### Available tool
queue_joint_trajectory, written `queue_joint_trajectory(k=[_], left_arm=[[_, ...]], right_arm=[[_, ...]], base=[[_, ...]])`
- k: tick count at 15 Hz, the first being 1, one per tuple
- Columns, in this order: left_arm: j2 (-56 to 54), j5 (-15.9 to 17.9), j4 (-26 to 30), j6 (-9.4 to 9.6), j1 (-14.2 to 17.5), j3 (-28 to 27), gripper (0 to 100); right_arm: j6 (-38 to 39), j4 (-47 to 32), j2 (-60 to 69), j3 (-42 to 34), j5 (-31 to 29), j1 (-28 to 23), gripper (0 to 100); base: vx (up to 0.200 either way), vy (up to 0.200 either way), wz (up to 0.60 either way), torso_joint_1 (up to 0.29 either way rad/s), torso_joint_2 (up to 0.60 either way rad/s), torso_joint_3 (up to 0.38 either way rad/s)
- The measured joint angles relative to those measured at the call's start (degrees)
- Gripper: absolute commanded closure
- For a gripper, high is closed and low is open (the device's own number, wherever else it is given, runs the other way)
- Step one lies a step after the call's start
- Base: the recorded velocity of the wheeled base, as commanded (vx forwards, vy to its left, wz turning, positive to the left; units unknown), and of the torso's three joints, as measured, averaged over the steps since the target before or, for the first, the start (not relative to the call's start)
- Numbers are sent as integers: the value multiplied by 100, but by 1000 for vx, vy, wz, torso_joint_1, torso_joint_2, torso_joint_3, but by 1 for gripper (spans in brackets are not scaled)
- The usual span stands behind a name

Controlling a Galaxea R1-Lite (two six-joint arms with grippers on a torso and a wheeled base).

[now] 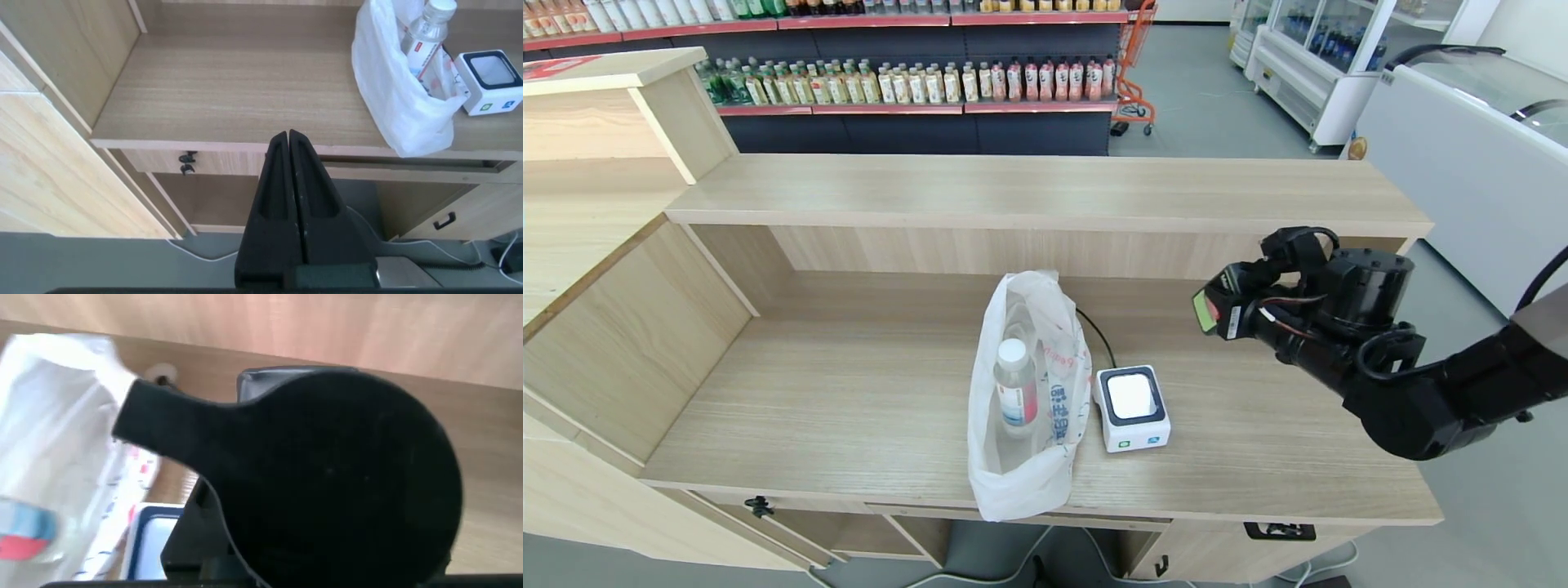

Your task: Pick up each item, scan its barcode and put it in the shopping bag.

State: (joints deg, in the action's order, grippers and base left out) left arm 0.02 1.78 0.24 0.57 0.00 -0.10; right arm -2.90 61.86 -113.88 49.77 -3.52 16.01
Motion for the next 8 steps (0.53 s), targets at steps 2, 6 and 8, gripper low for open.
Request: queue_joint_trajectory(k=[2, 6, 8], left_arm=[[0, 0, 5, -2, 0, 0, 100], [0, -4, 5, -2, -11, 0, 100], [0, 0, 0, 0, 0, 0, 100]], right_arm=[[-169, 24, 115, -68, -224, -50, 100], [-174, -6, 241, -33, -217, 124, 100], [-177, -180, 272, 13, -208, 185, 100]], base=[[0, 200, 0, 0, 2, -2], [0, 200, 0, 7, 7, 0], [0, 100, 0, -9, 1, 1]])
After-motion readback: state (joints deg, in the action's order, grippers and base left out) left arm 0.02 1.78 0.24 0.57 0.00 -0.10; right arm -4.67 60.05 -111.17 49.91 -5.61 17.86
